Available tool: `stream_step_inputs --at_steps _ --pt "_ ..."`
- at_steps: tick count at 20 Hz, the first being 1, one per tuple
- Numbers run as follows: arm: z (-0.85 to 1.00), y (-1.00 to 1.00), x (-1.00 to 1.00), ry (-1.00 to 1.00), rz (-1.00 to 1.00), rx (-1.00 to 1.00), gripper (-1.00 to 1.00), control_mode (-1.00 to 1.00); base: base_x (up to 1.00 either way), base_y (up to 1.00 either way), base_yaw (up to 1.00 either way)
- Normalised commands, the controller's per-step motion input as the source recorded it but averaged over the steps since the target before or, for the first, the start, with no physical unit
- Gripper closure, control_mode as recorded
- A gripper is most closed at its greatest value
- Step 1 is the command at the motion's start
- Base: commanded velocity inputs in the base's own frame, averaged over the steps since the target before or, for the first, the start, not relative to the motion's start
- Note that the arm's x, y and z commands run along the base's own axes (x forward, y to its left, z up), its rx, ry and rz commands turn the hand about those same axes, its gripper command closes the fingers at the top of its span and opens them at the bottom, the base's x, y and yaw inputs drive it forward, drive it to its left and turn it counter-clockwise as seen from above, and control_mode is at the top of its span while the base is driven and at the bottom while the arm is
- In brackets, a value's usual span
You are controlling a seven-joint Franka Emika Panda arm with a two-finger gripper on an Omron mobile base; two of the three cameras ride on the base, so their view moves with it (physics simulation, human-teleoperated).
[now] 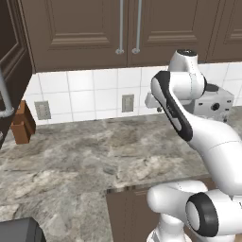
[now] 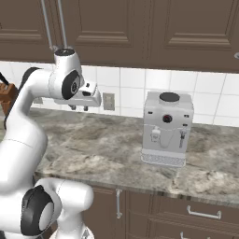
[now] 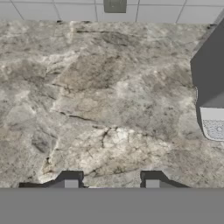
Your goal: Navigate to the sink.
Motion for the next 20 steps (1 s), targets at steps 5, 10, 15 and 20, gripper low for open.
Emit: stream_step_inputs --at_steps 5,10,15,20 --pt "-0.17 -0.03 -0.43 0.0 0.0 0.0 -1.0 -1.0 0.0 0.0 0.0" --pt "-0.41 -0.11 -0.89 0.0 0.0 0.0 -1.0 -1.0 0.0 0.0 0.0" --pt "-0.43 -0.09 -0.84 0.0 0.0 0.0 -1.0 -1.0 0.0 0.0 0.0" --pt "0.0 0.0 0.0 0.0 0.0 0.0 -1.0 1.0 -0.76 -0.5 -0.11"
